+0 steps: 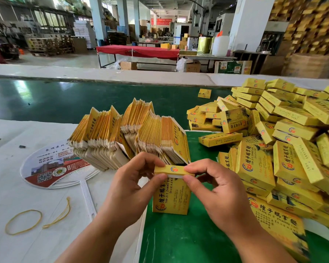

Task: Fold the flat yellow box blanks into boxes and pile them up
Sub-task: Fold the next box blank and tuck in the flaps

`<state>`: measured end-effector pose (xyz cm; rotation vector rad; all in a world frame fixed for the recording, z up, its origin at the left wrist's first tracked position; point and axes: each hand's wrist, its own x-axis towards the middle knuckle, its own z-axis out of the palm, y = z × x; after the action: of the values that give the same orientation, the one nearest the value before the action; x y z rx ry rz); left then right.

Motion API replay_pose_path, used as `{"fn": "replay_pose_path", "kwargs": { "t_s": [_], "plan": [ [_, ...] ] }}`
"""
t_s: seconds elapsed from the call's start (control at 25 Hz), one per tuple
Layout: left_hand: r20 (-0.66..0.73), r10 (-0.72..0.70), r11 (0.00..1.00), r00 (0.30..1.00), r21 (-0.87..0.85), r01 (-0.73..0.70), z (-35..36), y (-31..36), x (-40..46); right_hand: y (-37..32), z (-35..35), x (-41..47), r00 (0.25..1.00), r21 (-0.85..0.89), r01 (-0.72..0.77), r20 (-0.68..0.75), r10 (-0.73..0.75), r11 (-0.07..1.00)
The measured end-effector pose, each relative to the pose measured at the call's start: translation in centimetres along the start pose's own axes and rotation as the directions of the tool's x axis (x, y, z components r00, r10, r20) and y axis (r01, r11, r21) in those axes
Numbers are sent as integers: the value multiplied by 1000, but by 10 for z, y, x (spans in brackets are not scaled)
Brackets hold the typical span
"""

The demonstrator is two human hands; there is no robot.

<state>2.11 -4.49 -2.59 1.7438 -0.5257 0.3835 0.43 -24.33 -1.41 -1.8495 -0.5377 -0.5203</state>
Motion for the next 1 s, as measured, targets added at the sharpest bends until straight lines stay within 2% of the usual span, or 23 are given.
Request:
{"fn": "replay_pose_path", "kwargs": {
  "t_s": [0.08, 0.16, 0.28, 0.36, 0.44, 0.6, 0.72, 0.88, 1.0],
  "plan": [
    [-73, -14, 1000, 997, 23, 16, 6, 2, -2, 1, 3, -2, 998, -30, 14, -59, -15, 999],
    [-151, -42, 987, 988, 149, 65, 14, 4, -6, 1, 7, -4, 989, -7, -18, -145, 17, 1000],
    [-76, -105, 894, 992, 430, 128, 26, 7, -13, 2, 14, -5, 968, 10, -53, -244, 54, 999],
    [-29, -125, 819, 992, 562, 120, 31, 9, -14, 2, 20, -6, 972, 1, -98, -216, 96, 995],
    [-34, -86, 766, 996, 637, 88, 33, 10, -14, 2, 22, -6, 980, 6, -138, -147, 138, 990],
    [53, -56, 709, 997, 706, 2, 29, 14, -13, -1, 19, -3, 982, 17, -166, -91, 167, 986],
    [81, -77, 713, 994, 701, -2, 25, 18, -13, -2, 15, -3, 985, -35, -149, -92, 145, 988],
    [98, -85, 750, 992, 662, -1, 22, 23, -13, -1, 11, -4, 974, 66, -206, -80, 211, 976],
    [92, -78, 723, 993, 690, -8, 25, 24, -13, -1, 12, -4, 967, 82, -224, -100, 232, 971]
  ]
}}
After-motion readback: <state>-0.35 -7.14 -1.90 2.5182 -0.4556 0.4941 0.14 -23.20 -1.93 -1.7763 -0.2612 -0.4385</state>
